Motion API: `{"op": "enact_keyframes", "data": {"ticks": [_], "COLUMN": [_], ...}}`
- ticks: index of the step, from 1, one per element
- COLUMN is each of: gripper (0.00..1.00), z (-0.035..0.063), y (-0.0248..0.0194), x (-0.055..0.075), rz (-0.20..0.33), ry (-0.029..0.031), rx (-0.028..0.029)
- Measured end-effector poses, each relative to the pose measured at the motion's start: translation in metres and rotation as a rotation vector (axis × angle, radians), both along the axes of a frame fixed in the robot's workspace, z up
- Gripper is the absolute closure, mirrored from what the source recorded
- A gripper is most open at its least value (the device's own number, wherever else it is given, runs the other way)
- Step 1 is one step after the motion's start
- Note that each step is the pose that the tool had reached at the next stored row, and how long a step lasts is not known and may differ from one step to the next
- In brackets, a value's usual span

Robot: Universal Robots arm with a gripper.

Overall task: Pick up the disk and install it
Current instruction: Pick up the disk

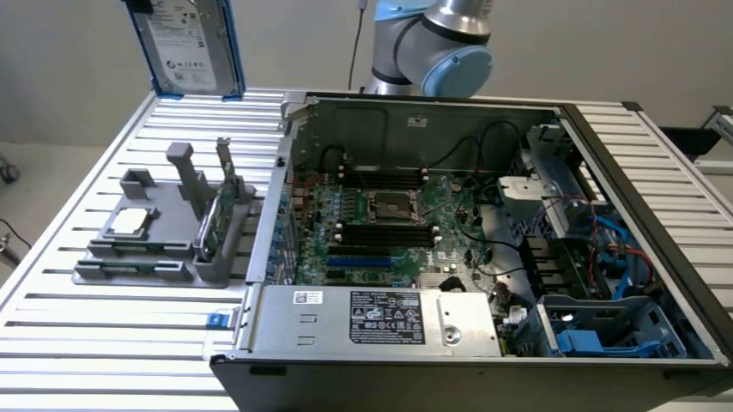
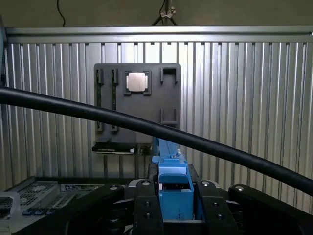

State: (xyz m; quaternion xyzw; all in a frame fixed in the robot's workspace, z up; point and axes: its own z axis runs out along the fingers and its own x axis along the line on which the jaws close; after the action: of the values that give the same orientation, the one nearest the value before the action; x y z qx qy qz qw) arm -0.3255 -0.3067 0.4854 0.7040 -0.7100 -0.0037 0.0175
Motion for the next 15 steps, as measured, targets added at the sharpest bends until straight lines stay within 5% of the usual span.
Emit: {"op": "enact_keyframes", "data": {"ticks": [15], "gripper": [0.67], "z": [0.0136], "y": [-0.0141], "x": [0.033], "rz": [0.0], "ry": [0.0001], "rx": [0.0]}}
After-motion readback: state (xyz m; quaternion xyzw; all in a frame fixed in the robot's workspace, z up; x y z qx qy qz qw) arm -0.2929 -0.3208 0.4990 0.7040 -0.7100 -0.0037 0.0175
